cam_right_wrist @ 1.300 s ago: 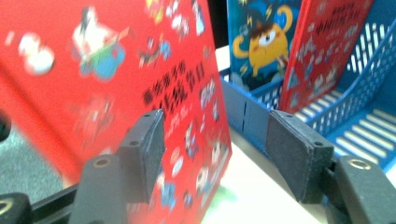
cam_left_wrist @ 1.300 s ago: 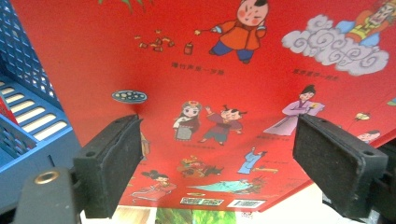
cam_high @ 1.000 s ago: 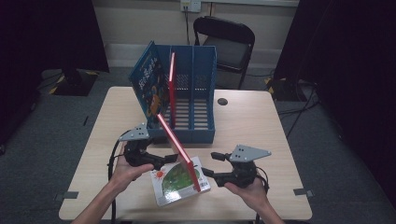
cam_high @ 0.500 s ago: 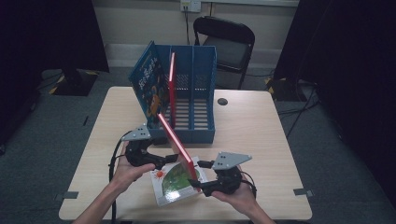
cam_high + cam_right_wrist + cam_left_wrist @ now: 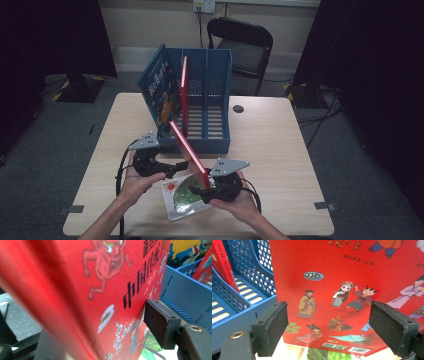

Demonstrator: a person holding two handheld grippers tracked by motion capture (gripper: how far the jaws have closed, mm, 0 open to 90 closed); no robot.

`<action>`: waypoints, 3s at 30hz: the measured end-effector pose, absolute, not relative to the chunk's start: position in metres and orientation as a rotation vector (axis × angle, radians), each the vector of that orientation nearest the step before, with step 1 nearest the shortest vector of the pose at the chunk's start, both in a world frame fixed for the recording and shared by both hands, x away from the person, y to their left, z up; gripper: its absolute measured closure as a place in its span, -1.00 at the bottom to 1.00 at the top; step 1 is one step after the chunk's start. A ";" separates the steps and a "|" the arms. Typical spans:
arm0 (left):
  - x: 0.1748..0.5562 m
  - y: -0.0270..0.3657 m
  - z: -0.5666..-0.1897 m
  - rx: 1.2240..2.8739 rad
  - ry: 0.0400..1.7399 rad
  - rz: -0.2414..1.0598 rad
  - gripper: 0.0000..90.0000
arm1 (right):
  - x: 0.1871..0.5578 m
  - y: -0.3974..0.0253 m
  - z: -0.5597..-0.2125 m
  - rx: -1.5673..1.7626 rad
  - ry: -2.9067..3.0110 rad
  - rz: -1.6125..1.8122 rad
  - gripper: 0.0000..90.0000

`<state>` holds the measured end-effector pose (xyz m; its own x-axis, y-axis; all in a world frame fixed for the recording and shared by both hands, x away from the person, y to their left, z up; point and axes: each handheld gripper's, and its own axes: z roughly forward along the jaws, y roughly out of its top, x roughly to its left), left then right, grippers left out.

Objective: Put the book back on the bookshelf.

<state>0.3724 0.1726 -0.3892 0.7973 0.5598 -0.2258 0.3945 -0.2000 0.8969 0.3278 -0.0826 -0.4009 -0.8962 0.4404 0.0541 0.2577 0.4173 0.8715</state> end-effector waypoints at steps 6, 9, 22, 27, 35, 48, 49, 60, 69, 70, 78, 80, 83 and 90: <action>0.376 0.178 -0.391 1.821 0.778 0.178 -0.76 | 0.327 -0.089 -0.400 0.637 2.467 1.470 0.07; 0.377 0.180 -0.391 1.817 0.785 0.190 -0.78 | 0.328 -0.095 -0.399 0.648 2.456 1.468 0.20; 0.377 0.181 -0.394 1.871 0.737 0.221 -0.62 | 0.339 -0.114 -0.398 0.685 2.425 1.460 0.56; 0.372 0.173 -0.392 1.875 0.711 0.270 -0.46 | 0.342 -0.117 -0.398 0.671 2.393 1.457 0.66; 0.370 0.179 -0.386 1.876 0.714 0.304 -0.33 | 0.346 -0.115 -0.398 0.608 2.408 1.479 0.76; 0.367 0.180 -0.386 1.886 0.686 0.313 -0.16 | 0.348 -0.113 -0.383 0.607 2.355 1.626 0.66; 0.367 0.179 -0.386 1.883 0.685 0.306 -0.16 | 0.348 -0.112 -0.381 0.599 2.348 1.629 0.66; 0.368 0.176 -0.387 1.881 0.698 0.314 -0.19 | 0.351 -0.108 -0.377 0.601 2.280 1.707 0.67; 0.367 0.175 -0.387 1.879 0.717 0.321 -0.22 | 0.353 -0.108 -0.378 0.600 2.291 1.685 0.76; 0.367 0.175 -0.387 1.879 0.718 0.321 -0.23 | 0.353 -0.108 -0.378 0.595 2.294 1.688 0.77; 0.367 0.177 -0.390 1.865 0.770 0.303 -0.40 | 0.352 -0.106 -0.375 0.574 2.301 1.669 0.79; 0.367 0.178 -0.392 1.883 0.779 0.296 -0.44 | 0.353 -0.106 -0.375 0.580 2.305 1.670 0.79; 0.364 0.182 -0.394 1.908 0.791 0.305 -0.51 | 0.356 -0.107 -0.375 0.589 2.306 1.676 0.79; 0.358 0.194 -0.402 1.946 0.839 0.310 -0.65 | 0.357 -0.108 -0.374 0.607 2.307 1.675 0.79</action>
